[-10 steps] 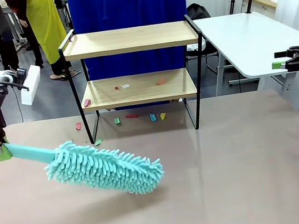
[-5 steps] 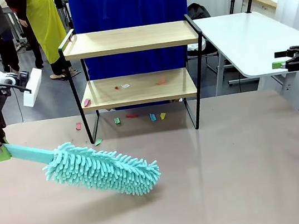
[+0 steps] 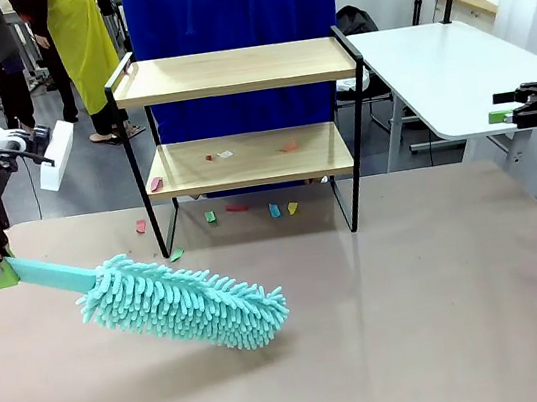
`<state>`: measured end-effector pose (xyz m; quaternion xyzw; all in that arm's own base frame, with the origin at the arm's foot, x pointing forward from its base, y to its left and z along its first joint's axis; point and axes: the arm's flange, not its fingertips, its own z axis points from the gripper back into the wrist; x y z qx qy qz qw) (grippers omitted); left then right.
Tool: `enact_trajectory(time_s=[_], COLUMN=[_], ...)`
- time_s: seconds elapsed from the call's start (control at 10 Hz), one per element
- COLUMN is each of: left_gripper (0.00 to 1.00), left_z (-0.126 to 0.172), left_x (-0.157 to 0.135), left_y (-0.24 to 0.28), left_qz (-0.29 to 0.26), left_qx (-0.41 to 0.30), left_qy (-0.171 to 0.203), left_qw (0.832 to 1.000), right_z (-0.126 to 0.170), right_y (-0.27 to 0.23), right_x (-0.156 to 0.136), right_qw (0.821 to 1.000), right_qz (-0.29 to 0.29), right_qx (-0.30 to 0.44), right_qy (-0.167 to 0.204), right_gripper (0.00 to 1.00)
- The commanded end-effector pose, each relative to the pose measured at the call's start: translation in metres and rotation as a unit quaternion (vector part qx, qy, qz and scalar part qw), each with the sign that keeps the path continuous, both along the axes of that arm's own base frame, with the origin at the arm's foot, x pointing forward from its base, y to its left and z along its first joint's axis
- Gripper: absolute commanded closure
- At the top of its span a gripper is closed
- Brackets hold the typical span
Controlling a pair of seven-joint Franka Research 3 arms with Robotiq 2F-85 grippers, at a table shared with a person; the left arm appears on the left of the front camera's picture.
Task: Clean the shelf.
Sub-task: Clean the specific section of the Shelf indicated by the human with the Duster.
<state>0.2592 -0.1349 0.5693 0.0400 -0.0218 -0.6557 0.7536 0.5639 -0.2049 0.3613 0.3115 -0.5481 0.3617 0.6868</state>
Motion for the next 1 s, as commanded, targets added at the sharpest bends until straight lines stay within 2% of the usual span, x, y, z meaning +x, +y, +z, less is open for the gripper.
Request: enact_trajectory(time_s=[0.0, 0.9], left_gripper=[0.87, 0.87], left_z=[0.0010, 0.0010], left_x=[-0.0029, -0.0029], left_y=[-0.0011, -0.0011], left_qz=[-0.002, -0.002], left_qx=[-0.008, -0.008], left_qy=[0.001, 0.001], left_qw=[1.000, 1.000], right_z=[0.0037, 0.0037], right_y=[0.0018, 0.0018], right_x=[0.0006, 0.0006], right_qw=[1.000, 1.000], right_qz=[0.002, 0.002], right_qx=[-0.001, -0.001], right_qy=[-0.003, -0.003], right_gripper=[0.00, 0.00])
